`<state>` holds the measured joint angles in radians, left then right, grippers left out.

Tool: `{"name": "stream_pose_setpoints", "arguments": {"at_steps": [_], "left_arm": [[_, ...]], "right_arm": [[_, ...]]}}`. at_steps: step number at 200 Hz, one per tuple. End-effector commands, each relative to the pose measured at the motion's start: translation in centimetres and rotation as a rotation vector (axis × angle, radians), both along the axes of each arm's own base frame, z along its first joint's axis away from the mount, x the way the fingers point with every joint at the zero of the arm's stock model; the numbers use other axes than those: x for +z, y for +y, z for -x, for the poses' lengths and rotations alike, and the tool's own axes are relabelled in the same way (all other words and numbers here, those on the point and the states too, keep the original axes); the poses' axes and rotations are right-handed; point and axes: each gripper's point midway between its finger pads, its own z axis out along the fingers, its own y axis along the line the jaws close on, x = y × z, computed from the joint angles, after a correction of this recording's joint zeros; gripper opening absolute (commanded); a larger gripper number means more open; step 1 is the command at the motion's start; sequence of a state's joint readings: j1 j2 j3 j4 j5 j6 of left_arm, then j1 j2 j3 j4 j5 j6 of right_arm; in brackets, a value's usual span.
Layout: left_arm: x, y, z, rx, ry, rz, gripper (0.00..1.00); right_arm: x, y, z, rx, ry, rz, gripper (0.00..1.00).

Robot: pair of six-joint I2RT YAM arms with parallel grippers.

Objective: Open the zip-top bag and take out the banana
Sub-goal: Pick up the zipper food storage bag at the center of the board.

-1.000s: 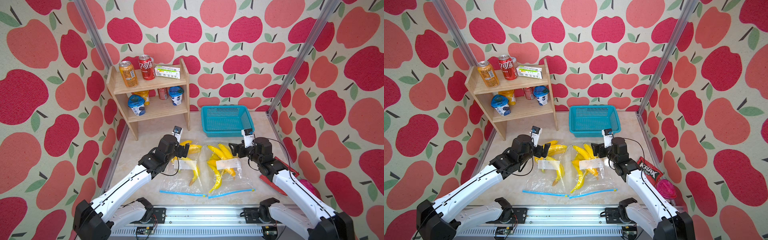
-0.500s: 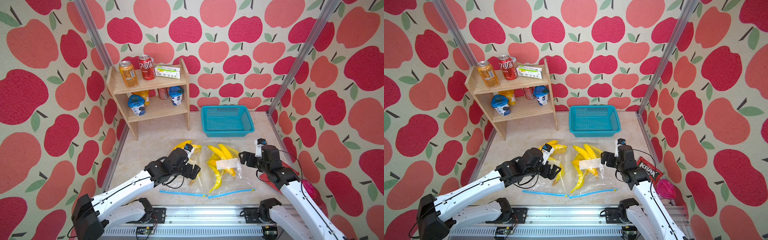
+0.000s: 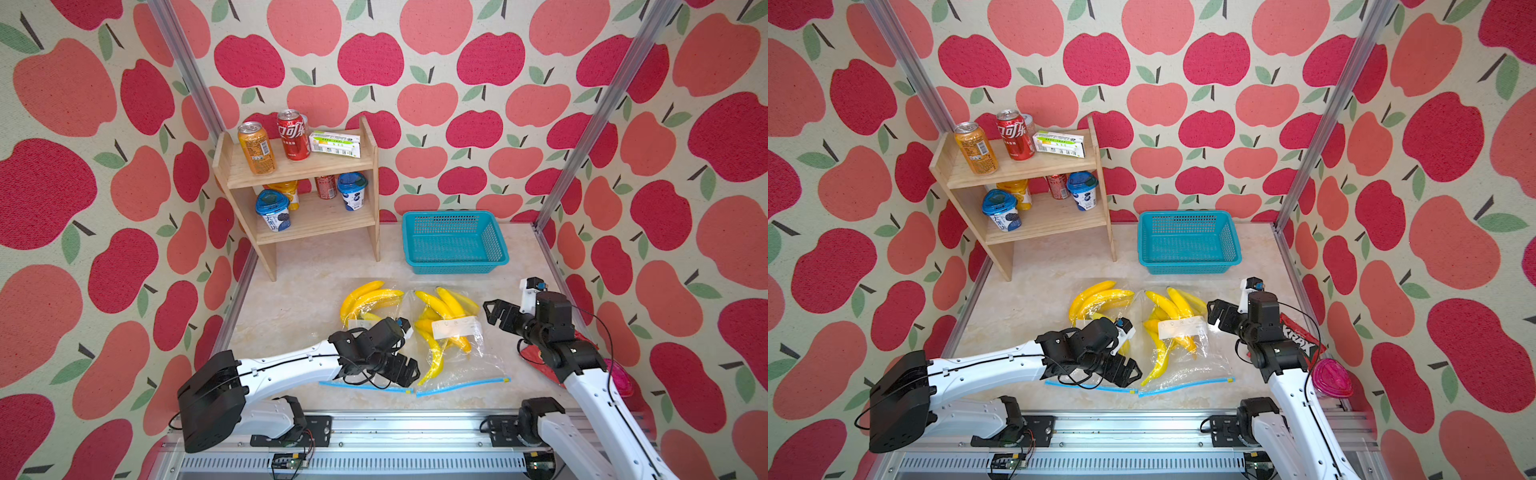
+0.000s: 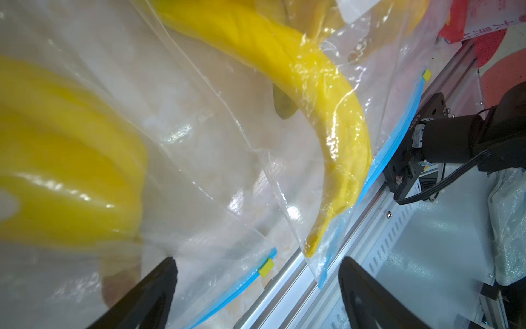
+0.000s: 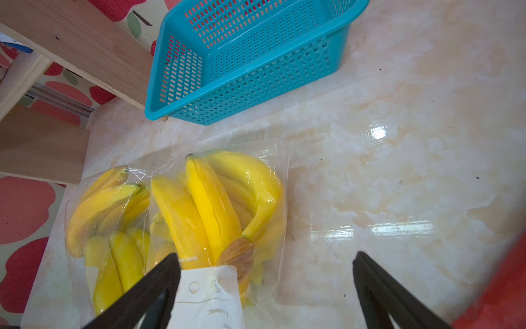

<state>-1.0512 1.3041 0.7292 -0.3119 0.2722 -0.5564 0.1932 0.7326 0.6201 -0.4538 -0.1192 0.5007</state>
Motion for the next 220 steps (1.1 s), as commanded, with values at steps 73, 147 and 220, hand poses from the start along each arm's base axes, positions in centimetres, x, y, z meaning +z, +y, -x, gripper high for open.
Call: {"name": "stream_pose_setpoints", "arguments": {"at_steps": [73,147,220], "left_arm": [[0.8,-4.2,1.7,-0.033,0.008,0.068,0.86],[-1.1,-5.6,1.4,-0.026,0.041,0.054,0.72],[2.8,-6.8,-0.2,-0.006,-0.052,0.154,0.15]], "right_arm": [[-0.4,0.3,-0.5,0.028,-0.010,-0.029,0.98],[0.1,-0.3,-0.6,0.007,-0.029,-0.026,1.00],[-0.1,-0.4,-0.5,0.004,-0.029,-0.024,1.00]]}}
